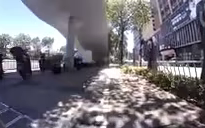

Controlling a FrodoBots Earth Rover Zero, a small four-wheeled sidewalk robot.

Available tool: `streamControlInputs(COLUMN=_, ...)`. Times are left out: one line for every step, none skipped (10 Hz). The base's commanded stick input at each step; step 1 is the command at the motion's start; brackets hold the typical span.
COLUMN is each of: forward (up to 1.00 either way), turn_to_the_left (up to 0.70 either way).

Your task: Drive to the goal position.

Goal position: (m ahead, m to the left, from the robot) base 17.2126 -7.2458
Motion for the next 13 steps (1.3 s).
streamControlInputs(forward=0.70, turn_to_the_left=0.00)
streamControlInputs(forward=0.70, turn_to_the_left=0.00)
streamControlInputs(forward=0.70, turn_to_the_left=0.00)
streamControlInputs(forward=0.70, turn_to_the_left=0.00)
streamControlInputs(forward=0.70, turn_to_the_left=0.00)
streamControlInputs(forward=0.70, turn_to_the_left=-0.09)
streamControlInputs(forward=0.70, turn_to_the_left=-0.14)
streamControlInputs(forward=0.70, turn_to_the_left=-0.14)
streamControlInputs(forward=0.70, turn_to_the_left=-0.02)
streamControlInputs(forward=0.70, turn_to_the_left=0.00)
streamControlInputs(forward=0.70, turn_to_the_left=0.00)
streamControlInputs(forward=0.70, turn_to_the_left=0.00)
streamControlInputs(forward=0.70, turn_to_the_left=0.00)
